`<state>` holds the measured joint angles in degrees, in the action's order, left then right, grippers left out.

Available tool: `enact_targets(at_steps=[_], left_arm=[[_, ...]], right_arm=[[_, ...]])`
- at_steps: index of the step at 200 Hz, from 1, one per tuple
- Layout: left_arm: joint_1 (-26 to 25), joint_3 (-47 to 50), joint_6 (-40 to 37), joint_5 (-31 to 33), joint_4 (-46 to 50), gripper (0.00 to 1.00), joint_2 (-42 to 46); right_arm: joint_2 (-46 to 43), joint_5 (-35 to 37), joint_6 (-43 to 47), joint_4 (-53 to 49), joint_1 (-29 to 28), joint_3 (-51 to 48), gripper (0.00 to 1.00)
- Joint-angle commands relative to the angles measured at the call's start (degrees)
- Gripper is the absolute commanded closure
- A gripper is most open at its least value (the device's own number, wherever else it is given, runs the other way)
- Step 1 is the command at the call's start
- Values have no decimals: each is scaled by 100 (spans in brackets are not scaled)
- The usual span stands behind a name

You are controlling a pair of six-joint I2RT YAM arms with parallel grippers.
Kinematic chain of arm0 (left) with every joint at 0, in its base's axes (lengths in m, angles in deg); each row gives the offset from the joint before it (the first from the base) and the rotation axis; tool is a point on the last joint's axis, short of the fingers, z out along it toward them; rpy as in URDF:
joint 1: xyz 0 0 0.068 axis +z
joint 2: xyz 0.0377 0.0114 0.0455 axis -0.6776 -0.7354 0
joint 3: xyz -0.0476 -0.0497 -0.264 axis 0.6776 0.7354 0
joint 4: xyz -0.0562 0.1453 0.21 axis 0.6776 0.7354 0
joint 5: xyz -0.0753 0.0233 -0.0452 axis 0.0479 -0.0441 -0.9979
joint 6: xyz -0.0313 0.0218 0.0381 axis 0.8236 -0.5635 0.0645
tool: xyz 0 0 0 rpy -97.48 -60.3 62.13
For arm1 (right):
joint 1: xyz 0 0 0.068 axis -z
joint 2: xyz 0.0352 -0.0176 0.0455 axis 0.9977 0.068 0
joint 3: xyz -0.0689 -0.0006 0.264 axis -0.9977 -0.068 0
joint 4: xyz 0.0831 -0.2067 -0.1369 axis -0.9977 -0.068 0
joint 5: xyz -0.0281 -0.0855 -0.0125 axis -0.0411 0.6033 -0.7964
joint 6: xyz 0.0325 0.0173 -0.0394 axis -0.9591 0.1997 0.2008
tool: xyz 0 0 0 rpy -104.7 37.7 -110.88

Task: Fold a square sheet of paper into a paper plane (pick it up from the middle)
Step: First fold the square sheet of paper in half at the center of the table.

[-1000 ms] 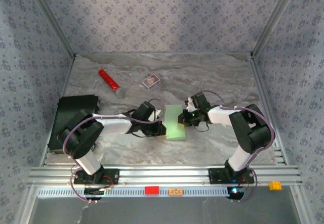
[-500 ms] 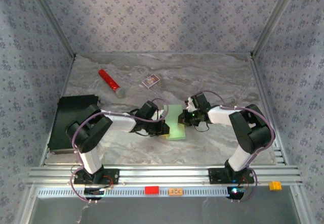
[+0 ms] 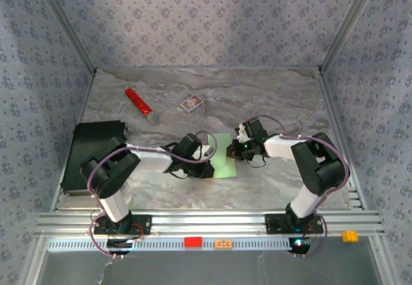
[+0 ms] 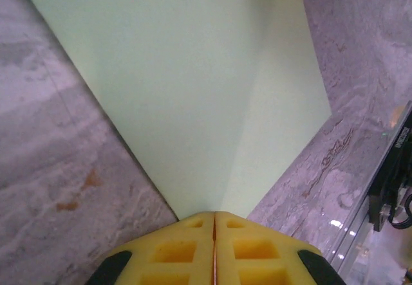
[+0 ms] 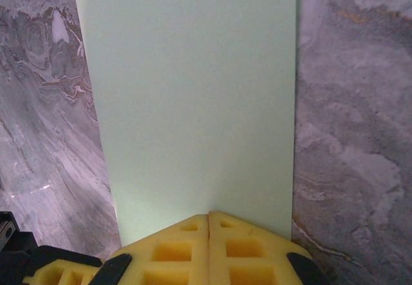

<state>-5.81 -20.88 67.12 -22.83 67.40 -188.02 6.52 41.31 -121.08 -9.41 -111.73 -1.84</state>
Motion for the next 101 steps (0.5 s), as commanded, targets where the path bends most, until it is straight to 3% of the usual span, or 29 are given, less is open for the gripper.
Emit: enact_targets(at_steps=[1, 69, 101], left_arm=[[-204, 124, -364, 204, 1016, 91, 75], [-471, -106, -612, 628, 1474, 90, 315], [-462, -32, -395, 752, 1282, 90, 884]], right_arm=[[299, 655, -57, -886, 14, -278, 100], [289, 654, -49, -891, 9, -269, 100], [248, 534, 3, -867, -14, -198, 100]])
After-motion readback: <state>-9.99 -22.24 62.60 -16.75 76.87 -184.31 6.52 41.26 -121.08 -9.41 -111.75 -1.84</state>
